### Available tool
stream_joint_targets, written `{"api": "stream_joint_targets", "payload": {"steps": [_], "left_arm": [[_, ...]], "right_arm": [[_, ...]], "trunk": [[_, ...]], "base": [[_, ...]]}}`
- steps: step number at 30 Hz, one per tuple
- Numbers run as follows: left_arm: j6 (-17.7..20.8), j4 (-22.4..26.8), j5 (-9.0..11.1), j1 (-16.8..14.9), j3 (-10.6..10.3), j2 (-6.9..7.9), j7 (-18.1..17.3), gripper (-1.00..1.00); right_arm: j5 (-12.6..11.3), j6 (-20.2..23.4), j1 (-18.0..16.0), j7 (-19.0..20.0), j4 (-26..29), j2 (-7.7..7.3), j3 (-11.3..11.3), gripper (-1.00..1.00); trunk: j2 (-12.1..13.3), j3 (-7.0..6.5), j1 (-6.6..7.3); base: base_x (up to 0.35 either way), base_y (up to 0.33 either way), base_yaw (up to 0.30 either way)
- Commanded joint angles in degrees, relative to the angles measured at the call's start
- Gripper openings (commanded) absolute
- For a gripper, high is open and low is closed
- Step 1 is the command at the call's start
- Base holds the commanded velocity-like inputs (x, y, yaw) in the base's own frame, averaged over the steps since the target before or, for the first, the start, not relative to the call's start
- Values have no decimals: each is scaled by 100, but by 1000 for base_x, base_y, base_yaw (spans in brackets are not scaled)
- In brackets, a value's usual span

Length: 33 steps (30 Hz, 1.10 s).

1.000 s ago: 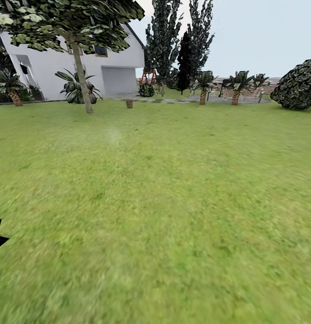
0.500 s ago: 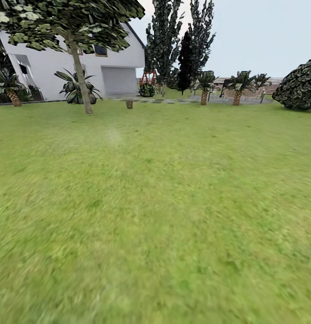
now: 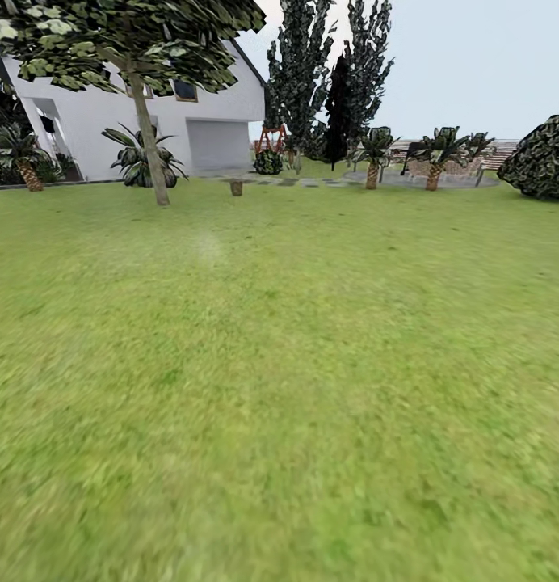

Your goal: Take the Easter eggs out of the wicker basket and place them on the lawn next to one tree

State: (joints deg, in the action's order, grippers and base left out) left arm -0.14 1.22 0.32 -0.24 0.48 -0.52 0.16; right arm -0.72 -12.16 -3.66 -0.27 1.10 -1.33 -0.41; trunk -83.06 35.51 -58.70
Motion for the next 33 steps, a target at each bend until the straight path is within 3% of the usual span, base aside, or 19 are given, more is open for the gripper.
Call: {"api": "stream_joint_targets", "payload": {"steps": [1, 12, 33], "left_arm": [[-1, 0, 3, -2, 4, -1, 2, 100], [-1, 1, 3, -2, 4, -1, 2, 100], [-1, 1, 3, -2, -3, -9, 10, 100]], "right_arm": [[-6, -22, -3, -6, -5, 0, -3, 100], [1, -41, -3, -8, -5, -2, -3, 100], [57, -59, -3, -9, -31, 1, 25, 100]], "trunk": [[-2, 5, -3], [-2, 5, -3], [-2, 66, -3]], "base": [[290, 0, 28], [285, 0, 160], [263, 0, 5]]}}
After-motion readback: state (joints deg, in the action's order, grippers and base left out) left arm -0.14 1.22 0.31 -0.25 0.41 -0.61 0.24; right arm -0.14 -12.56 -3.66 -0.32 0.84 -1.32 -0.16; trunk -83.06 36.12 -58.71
